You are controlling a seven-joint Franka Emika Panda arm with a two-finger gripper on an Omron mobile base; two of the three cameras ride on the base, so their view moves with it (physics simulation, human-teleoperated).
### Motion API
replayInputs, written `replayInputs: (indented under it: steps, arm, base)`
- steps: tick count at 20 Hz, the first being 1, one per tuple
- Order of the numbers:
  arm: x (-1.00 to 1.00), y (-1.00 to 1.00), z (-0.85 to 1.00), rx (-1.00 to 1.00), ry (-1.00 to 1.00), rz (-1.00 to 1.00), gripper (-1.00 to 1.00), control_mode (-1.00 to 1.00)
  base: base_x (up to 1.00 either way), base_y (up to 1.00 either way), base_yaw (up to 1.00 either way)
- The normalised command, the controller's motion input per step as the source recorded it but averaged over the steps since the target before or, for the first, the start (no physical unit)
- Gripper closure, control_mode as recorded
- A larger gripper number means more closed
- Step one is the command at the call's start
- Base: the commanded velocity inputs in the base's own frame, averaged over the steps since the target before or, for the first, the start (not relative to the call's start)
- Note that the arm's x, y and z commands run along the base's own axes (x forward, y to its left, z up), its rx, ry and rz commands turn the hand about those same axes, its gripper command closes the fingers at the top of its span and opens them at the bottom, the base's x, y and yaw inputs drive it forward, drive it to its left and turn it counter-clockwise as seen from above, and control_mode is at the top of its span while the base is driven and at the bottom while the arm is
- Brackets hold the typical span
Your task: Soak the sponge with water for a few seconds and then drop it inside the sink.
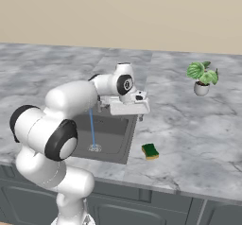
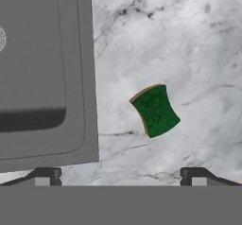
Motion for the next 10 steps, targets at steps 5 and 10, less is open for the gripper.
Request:
replayInputs:
  steps: [5, 10]
  arm:
    - [-0.16, -0.15, -0.56, 0.17, -0.12, 0.07, -1.0, -1.0]
    - [-0.13, -0.09, -0.14, 0.06, -0.01, 0.08, -1.0, -1.0]
  base:
    - [0.0, 0.0, 0.0]
    - [0.0, 0.0, 0.0]
